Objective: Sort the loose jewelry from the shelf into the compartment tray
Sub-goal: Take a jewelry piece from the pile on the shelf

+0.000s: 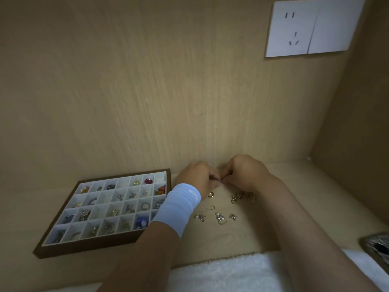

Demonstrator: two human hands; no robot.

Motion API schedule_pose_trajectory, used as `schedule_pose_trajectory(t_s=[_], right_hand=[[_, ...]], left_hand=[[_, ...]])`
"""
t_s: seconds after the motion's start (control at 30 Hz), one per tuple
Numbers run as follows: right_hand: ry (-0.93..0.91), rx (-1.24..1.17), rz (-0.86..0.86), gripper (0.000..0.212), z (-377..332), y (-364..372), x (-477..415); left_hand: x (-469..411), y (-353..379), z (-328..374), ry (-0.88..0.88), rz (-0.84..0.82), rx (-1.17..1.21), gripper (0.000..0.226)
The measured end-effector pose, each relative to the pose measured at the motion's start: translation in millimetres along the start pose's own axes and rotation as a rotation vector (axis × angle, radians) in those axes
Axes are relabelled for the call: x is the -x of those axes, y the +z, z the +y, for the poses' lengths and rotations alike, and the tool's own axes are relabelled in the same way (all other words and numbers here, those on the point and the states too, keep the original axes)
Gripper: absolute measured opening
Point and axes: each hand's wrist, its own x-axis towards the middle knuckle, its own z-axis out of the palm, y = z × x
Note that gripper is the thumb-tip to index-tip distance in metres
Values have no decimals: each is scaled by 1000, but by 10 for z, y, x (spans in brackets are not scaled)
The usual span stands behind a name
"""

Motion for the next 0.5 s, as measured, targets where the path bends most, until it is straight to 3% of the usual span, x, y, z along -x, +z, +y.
schedule_pose_trajectory(t_s=[0.37,0.5], right_hand=[[-19,-113,-7,4,6,16,43],[14,-94,-22,14,18,18,25]], left_hand=[[35,19,32,-75,38,65,12],[53,14,58,-87,33,47,5]])
